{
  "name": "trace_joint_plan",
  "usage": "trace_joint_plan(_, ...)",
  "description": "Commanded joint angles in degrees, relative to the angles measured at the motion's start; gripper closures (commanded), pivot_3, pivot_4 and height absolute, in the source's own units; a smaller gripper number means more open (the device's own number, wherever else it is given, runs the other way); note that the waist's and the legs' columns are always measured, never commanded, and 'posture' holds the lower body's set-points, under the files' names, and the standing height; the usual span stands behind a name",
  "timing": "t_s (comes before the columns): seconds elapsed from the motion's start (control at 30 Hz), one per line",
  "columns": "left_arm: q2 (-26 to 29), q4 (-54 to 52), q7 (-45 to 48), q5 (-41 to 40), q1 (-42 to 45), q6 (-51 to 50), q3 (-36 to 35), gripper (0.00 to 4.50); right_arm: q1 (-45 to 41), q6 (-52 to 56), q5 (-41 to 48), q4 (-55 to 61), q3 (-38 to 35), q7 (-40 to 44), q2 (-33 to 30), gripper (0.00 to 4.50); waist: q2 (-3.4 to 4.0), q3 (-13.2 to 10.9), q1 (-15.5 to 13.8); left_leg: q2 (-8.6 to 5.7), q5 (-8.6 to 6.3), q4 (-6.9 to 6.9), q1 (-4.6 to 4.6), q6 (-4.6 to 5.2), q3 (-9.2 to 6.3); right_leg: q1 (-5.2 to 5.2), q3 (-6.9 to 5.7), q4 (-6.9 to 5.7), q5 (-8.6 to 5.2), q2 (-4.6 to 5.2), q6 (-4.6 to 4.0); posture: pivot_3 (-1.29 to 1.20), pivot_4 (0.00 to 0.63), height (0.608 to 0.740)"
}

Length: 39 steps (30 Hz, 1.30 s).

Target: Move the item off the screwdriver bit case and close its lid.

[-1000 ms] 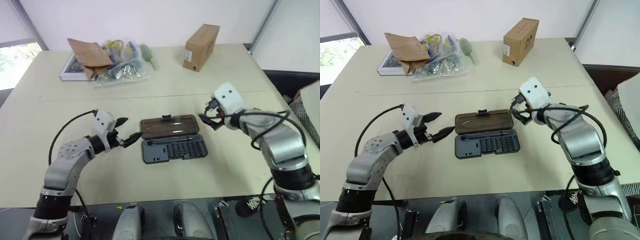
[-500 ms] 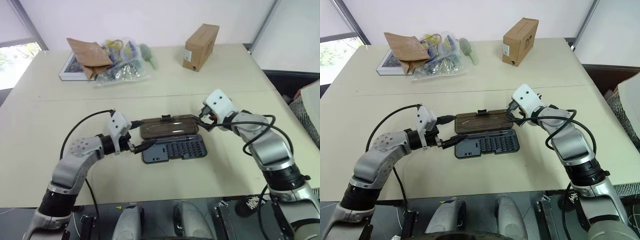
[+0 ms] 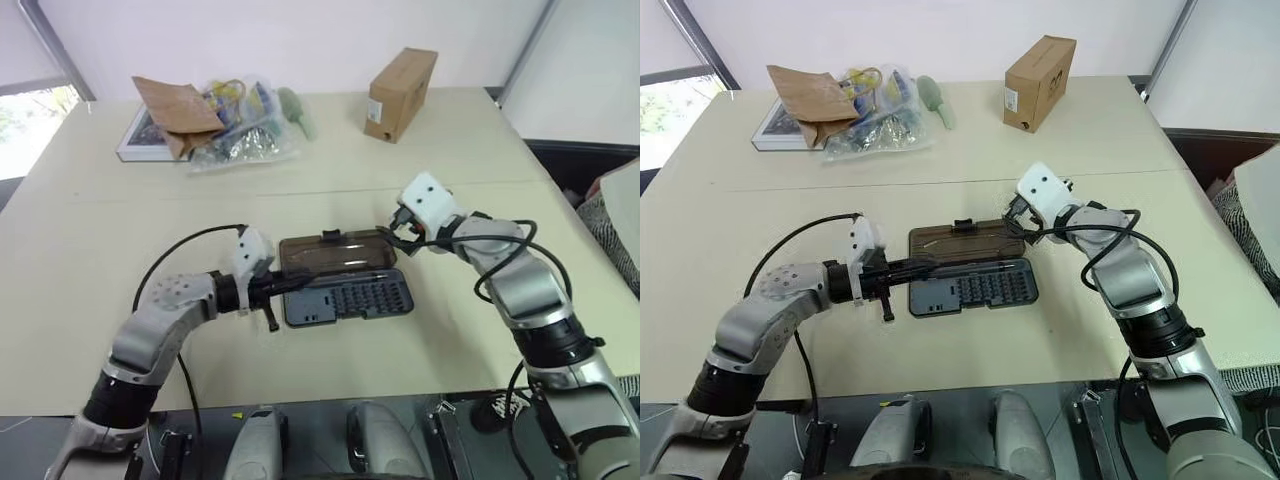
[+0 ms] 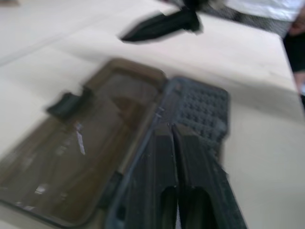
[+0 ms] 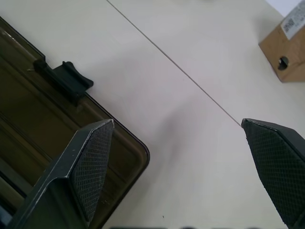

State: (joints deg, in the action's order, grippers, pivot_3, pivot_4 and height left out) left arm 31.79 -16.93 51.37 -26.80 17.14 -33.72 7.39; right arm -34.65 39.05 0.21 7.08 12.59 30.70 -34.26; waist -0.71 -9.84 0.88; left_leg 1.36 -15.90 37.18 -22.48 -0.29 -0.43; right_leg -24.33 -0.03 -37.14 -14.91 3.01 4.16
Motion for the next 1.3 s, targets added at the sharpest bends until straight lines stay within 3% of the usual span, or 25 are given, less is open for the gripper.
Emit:
trace_joint_plan(0.03, 1.57, -1.62, 2.3, -1.43, 1.68, -2.1, 0.4, 4.46, -1.59, -3.11, -1.46, -1.62, -0.21, -0.39, 1.05, 0.0, 0.0, 0.0, -0.05, 0.04, 0.0, 0.01, 0.0, 0.0, 0.0, 0.0, 0.01, 0.0, 0.0, -0.05, -0.01, 0.0, 0.15, 0.74)
trace_joint_plan(0.4, 3.07, 3.05, 6.54, 1.56, 2.17, -1.9, 5.22, 4.46, -3.8, -4.36, -2.12, -10.54, -0.58, 0.74, 4.37, 0.0, 0.01, 0.0, -0.07, 0.17, 0.0, 0.05, 0.0, 0.0, 0.02, 0.0, 0.05, -0.01, 0.02, -0.19, -0.04, 0.0, 0.15, 0.74)
trace_joint_plan(0.9, 1.57, 11.47, 8.81, 6.67, 2.9, 3.53, 8.17, 4.46, -8.68, -6.23, -3.92, -14.67, 3.75, 11.84, 1.1, 0.0, 0.03, 0.0, -0.1, 0.19, 0.0, 0.07, 0.01, 0.0, 0.04, 0.0, 0.05, -0.02, 0.02, -0.21, -0.05, 0.0, 0.15, 0.74)
trace_joint_plan(1.13, 1.54, 12.98, 9.43, 8.23, 2.44, 5.65, 8.97, 4.46, -13.53, -12.16, -6.24, -19.36, 7.56, 19.84, -0.99, 0.0, 0.03, 0.0, -0.03, 0.19, 0.0, 0.1, 0.04, 0.0, 0.05, 0.0, 0.06, -0.07, 0.02, -0.22, -0.06, 0.0, 0.15, 0.74)
trace_joint_plan(1.3, 1.17, 13.46, 9.32, 9.12, 2.32, 6.93, 9.06, 4.46, -15.95, -16.89, -7.9, -25.33, 8.11, 19.88, 0.57, 0.0, 0.03, 0.0, -0.07, 0.2, 0.0, 0.1, 0.04, 0.0, 0.05, 0.0, 0.06, -0.07, 0.03, -0.21, -0.06, 0.0, 0.15, 0.74)
